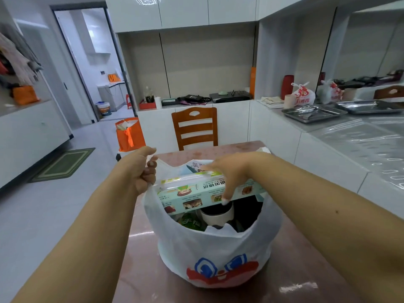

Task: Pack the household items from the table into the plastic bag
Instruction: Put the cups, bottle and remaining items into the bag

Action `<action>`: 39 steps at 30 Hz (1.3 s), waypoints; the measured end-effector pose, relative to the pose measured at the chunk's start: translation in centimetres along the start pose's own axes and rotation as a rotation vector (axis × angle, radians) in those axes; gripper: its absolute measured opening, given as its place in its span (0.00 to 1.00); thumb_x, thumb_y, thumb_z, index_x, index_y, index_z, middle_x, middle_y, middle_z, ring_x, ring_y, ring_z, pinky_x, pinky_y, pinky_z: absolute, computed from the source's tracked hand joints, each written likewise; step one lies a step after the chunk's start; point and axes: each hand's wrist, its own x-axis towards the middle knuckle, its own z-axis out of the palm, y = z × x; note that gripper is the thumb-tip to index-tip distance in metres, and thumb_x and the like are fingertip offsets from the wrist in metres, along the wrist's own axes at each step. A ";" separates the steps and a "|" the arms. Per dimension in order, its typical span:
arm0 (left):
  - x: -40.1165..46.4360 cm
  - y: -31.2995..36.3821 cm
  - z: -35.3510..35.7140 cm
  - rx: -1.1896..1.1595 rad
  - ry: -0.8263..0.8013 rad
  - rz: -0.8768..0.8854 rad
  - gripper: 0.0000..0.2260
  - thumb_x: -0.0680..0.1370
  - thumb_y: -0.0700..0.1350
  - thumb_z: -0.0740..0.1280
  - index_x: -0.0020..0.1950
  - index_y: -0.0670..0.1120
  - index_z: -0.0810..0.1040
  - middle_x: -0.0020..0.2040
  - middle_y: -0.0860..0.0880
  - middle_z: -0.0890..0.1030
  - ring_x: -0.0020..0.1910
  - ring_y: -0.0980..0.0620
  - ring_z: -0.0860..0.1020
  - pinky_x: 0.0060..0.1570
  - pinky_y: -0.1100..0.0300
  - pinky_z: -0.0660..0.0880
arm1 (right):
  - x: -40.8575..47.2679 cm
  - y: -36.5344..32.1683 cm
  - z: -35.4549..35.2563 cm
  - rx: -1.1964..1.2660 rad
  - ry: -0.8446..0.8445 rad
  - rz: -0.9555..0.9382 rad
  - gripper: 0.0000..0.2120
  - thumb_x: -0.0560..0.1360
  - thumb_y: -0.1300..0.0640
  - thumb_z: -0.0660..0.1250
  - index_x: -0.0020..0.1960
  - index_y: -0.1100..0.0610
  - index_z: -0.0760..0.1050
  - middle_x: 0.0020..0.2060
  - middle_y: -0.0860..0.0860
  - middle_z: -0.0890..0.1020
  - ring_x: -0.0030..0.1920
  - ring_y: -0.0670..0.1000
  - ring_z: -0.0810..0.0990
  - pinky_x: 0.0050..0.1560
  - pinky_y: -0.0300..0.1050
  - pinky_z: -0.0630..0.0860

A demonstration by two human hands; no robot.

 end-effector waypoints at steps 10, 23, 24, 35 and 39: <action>0.1 0.1 -0.2 0.067 0.017 0.015 0.14 0.77 0.48 0.66 0.59 0.42 0.72 0.29 0.49 0.69 0.14 0.57 0.61 0.15 0.71 0.61 | -5.0 5.7 2.3 0.760 0.681 0.491 0.25 0.75 0.57 0.66 0.70 0.56 0.62 0.63 0.57 0.75 0.56 0.56 0.75 0.47 0.45 0.70; 1.4 8.5 3.9 0.017 -0.058 0.248 0.08 0.76 0.44 0.63 0.52 0.42 0.72 0.24 0.52 0.69 0.17 0.59 0.61 0.15 0.69 0.58 | -3.6 9.2 -9.2 1.822 0.839 -0.104 0.25 0.70 0.59 0.62 0.66 0.58 0.64 0.53 0.69 0.74 0.49 0.61 0.82 0.40 0.41 0.79; 2.0 8.7 4.2 0.032 -0.033 0.254 0.09 0.76 0.44 0.63 0.54 0.43 0.72 0.25 0.51 0.70 0.17 0.59 0.61 0.16 0.69 0.59 | -3.2 9.4 -9.7 1.765 0.836 -0.080 0.26 0.70 0.57 0.63 0.67 0.57 0.62 0.52 0.69 0.75 0.48 0.61 0.82 0.39 0.41 0.77; 8.7 4.0 6.0 0.853 0.351 0.313 0.13 0.75 0.49 0.65 0.47 0.39 0.76 0.37 0.43 0.77 0.32 0.47 0.75 0.37 0.55 0.78 | 3.3 11.2 -6.0 1.639 0.716 0.170 0.24 0.76 0.41 0.57 0.65 0.55 0.66 0.52 0.66 0.79 0.33 0.55 0.80 0.29 0.40 0.69; 7.0 0.8 10.5 1.337 0.250 0.998 0.20 0.77 0.57 0.61 0.64 0.49 0.72 0.63 0.46 0.75 0.61 0.45 0.73 0.54 0.49 0.73 | 3.9 11.2 -6.0 1.603 0.689 0.161 0.27 0.75 0.37 0.56 0.64 0.55 0.66 0.52 0.66 0.79 0.30 0.52 0.77 0.28 0.40 0.68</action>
